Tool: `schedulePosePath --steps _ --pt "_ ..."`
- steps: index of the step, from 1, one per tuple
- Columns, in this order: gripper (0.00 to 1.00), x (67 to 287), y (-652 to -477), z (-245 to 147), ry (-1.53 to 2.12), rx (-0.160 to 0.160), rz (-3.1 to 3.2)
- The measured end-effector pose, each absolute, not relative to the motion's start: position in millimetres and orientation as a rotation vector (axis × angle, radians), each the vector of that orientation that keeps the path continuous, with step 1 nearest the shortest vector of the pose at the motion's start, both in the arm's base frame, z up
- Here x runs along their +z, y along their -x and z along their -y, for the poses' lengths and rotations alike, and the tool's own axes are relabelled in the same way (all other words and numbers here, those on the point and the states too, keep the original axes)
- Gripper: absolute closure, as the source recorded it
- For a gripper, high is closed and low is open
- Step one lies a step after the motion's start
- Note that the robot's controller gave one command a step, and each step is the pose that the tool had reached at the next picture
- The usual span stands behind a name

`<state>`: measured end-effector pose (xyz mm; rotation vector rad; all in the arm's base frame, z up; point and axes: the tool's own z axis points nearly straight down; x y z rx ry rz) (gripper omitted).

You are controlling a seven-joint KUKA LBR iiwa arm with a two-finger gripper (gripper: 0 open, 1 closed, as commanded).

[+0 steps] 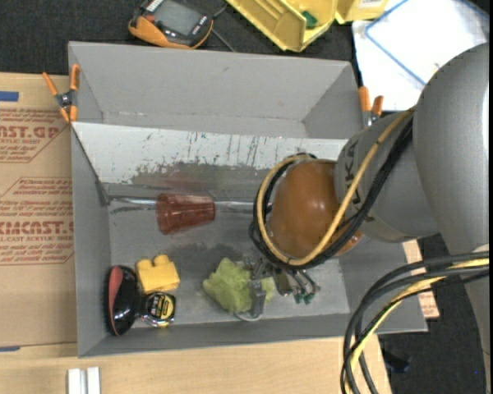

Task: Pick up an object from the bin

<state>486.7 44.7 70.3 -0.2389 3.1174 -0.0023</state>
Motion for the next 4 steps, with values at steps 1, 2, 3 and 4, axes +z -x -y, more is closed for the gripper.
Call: schedulePosePath --steps 1,2,3,4 --pt "1.00 70 -486.6 -45 0.239 -0.002 -3.118" --pt "1.00 70 -486.5 -45 0.239 -0.002 -3.118" --pt "1.00 70 -486.5 -45 0.239 -0.002 -3.118" --pt "0.00 70 -500.1 -42 0.868 -0.007 -3.004"
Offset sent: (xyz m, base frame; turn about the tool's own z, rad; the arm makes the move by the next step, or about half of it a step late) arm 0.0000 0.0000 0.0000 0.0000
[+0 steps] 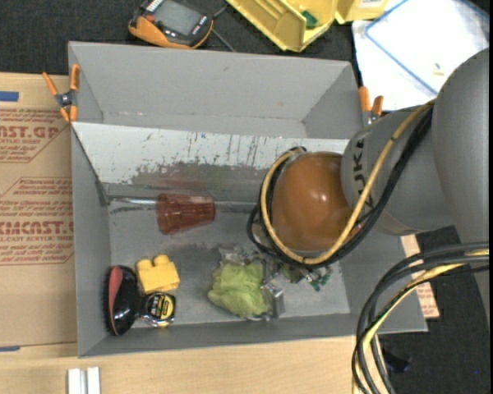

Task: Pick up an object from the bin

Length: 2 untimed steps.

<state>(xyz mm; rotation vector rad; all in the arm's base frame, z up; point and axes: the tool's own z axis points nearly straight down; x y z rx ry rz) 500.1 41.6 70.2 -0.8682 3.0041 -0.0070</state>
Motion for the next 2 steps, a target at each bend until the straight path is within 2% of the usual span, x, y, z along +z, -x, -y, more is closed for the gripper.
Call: schedulePosePath --steps 1,2 --pt "1.00 70.0 -499.9 -41.9 0.869 -0.006 -3.005" --pt "1.00 70.2 -499.8 -42.0 0.869 -0.005 -3.004"
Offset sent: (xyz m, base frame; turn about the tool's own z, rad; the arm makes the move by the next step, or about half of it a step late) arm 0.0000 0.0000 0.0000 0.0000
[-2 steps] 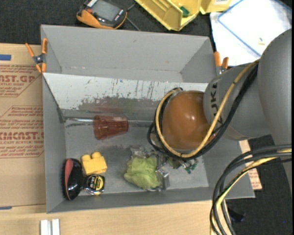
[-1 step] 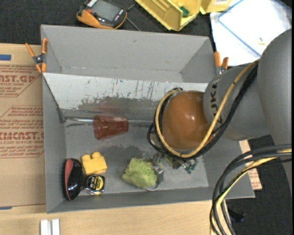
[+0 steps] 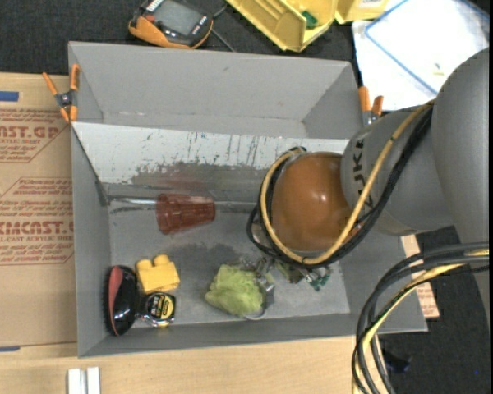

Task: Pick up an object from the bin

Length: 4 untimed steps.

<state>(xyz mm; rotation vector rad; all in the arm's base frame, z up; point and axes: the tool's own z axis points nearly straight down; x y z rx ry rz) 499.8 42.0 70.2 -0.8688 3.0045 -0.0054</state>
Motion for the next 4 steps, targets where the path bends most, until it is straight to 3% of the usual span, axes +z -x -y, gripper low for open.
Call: schedulePosePath --steps 1,2,3,4 --pt "1.00 139 -505.6 -53 0.897 -0.004 -2.994" --pt "1.00 149 -508.0 -53 0.871 -0.002 -3.011" --pt "1.00 138 -527.9 -60 1.023 -0.001 -2.961" --pt "1.00 151 -524.8 -65 0.975 0.000 -2.979"
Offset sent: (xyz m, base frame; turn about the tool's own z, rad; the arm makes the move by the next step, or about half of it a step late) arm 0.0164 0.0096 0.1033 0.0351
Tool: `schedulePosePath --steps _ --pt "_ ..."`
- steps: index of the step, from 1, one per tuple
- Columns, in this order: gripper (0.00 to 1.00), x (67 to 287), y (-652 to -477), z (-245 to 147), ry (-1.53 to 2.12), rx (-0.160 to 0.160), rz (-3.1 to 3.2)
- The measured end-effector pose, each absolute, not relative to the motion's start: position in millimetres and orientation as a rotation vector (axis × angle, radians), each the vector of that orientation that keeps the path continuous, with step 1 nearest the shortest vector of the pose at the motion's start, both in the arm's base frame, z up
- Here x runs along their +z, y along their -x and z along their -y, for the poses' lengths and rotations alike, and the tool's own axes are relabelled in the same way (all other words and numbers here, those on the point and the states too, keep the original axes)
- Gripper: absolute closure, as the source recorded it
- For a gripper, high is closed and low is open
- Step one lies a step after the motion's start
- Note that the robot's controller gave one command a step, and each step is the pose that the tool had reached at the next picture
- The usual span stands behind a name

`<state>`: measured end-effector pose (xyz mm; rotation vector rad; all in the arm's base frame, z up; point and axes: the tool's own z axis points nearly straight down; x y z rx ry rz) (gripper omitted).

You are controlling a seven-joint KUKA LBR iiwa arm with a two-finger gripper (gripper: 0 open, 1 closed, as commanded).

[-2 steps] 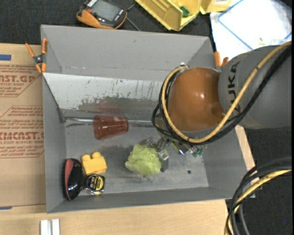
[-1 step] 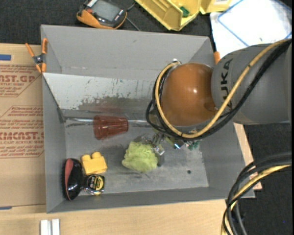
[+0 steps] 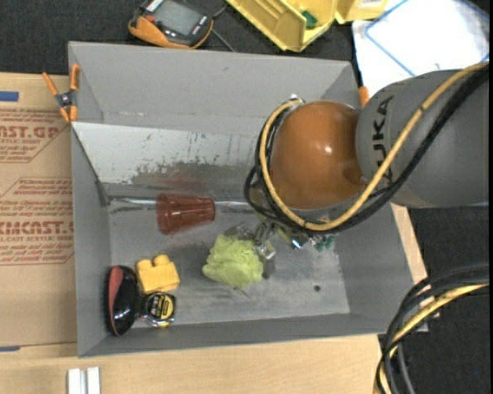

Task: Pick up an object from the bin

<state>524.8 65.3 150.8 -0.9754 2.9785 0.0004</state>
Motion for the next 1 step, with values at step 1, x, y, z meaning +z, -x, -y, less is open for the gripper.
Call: schedulePosePath --steps 1 --pt "1.00 218.9 -520.8 -18.4 1.211 -0.005 -2.886"
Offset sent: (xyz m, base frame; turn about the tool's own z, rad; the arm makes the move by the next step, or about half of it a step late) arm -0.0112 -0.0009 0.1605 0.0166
